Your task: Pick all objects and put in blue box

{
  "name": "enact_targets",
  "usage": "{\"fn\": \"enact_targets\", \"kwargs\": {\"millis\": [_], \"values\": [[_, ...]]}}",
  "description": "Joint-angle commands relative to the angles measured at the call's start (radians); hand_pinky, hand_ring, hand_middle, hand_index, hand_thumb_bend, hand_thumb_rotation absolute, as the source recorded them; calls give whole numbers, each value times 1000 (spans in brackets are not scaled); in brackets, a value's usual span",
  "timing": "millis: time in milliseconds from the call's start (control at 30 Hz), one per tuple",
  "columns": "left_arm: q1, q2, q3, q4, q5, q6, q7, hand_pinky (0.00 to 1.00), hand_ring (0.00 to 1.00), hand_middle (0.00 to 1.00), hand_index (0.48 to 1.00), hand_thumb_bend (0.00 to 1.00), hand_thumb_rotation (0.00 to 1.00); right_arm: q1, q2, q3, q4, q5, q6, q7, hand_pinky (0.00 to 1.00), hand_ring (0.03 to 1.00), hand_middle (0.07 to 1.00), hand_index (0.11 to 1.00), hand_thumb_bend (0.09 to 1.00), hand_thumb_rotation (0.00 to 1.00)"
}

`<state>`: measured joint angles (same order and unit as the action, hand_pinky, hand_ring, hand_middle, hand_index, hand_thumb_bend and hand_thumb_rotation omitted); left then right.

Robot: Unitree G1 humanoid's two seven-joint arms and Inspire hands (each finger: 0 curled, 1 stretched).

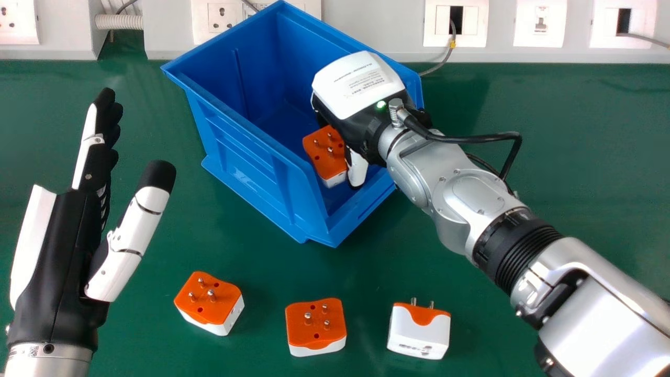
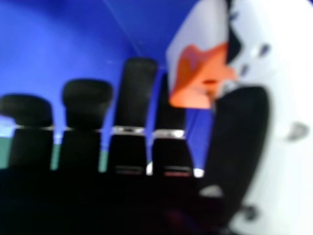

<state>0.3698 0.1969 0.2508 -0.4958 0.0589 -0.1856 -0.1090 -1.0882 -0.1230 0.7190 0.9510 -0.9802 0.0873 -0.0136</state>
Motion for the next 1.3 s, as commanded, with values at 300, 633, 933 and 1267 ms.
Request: {"fn": "enact_targets", "kwargs": {"millis": [300,633,933,1267], "values": [[0,7,8,-9,-4,-33,-1,992,1000,1000,1000,578,868,-21,-12,5,-47,-18,11,-36,490,624,641,492,501,154],[0,7,10,-3,-5,-38,0,994,1000,1000,1000,575,868,-19,-8,1,-47,-6,12,-36,539,684,683,585,565,351],[1,5,11,-4,-7,-34,0,995,1000,1000,1000,581,868,-9,-10,2,-62,-9,23,-45,565,705,711,630,590,410],[3,5,14,-2,-12,-32,0,996,1000,1000,1000,584,868,-14,-11,16,-57,-24,30,-51,589,738,759,680,602,418]]}}
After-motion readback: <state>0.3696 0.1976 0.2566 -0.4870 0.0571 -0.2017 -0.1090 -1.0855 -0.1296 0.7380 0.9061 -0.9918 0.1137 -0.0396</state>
